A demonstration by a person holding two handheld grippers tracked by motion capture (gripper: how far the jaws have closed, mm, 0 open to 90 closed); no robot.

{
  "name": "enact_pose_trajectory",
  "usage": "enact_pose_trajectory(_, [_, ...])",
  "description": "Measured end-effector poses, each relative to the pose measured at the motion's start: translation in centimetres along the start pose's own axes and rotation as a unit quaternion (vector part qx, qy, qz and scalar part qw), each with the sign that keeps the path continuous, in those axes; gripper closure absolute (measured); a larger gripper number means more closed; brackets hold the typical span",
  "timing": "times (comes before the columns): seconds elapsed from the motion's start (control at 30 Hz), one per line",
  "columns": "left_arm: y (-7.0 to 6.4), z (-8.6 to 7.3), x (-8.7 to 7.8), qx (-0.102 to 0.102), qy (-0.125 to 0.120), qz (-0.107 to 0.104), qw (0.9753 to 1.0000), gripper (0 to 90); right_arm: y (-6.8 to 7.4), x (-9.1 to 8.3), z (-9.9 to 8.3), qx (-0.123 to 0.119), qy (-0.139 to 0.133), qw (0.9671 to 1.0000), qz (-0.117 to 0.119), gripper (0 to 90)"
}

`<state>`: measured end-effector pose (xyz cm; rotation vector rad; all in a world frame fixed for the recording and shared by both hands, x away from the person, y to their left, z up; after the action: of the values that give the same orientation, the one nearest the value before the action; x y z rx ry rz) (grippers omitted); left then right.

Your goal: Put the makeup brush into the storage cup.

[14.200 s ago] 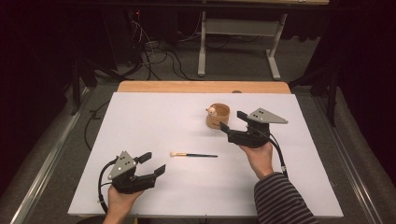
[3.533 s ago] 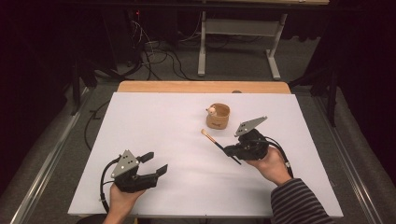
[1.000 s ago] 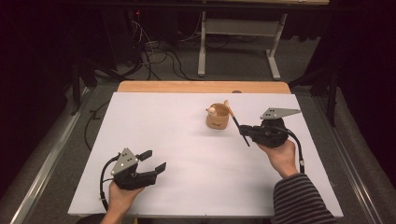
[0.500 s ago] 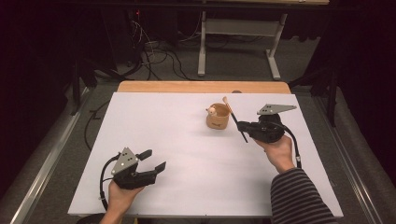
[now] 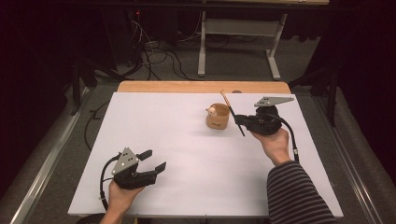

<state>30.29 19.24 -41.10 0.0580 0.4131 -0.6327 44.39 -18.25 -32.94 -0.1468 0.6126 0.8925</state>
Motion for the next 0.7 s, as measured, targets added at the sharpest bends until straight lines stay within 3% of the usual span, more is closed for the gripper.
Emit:
enact_pose_trajectory(0.43, [-0.1,0.0,0.0,0.003,0.002,-0.001,1.0,31.3,-0.2,1.0,0.6,0.002,0.006,1.0,-0.003,85.8])
enact_pose_trajectory(0.7, [-0.1,0.0,0.0,0.003,0.001,-0.002,1.0,31.3,-0.4,1.8,1.4,0.002,-0.006,1.0,-0.004,85.8])
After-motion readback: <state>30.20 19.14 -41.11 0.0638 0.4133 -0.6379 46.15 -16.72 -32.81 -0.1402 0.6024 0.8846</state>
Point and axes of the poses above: each handheld gripper's, and its own axes: x roughly forward along the jaws, z roughly out of its top, y roughly to its left, the point moved 2 cm from there along x, roughly forward along the jaws, and after that the axes turned 3 degrees about z, right-handed, at the moved point
